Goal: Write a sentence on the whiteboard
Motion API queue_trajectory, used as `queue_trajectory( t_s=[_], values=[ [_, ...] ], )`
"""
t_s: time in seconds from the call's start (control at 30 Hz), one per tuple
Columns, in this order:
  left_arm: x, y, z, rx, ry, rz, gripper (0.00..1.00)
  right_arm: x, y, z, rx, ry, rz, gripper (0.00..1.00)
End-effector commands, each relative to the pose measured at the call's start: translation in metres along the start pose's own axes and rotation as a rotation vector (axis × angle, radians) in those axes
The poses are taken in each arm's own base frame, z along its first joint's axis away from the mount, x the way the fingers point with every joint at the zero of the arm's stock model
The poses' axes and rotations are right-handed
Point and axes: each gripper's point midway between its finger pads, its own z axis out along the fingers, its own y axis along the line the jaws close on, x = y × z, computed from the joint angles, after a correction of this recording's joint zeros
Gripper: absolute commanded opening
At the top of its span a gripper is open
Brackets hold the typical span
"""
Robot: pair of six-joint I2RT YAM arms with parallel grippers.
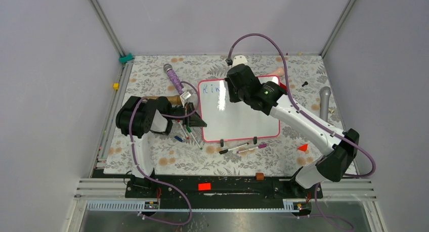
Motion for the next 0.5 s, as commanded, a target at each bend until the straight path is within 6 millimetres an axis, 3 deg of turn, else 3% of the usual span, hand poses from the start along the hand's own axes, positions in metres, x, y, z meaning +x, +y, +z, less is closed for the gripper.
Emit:
queue_trajectory(
  t_s=[0.0, 0.47],
  values=[
    [-0.0028, -0.0036, -0.0014, -0.002, -0.008, 0.099, 0.02, -0.0207, 0.0054, -0.0072, -0.005, -0.064, 0.015, 0.00],
    [0.0004, -0.0035, -0.0017, -0.012, -0.016, 0.099, 0.00, -0.0218, 0.0081, -0.0088, -0.020, -0.064, 0.018, 0.00]
  ],
)
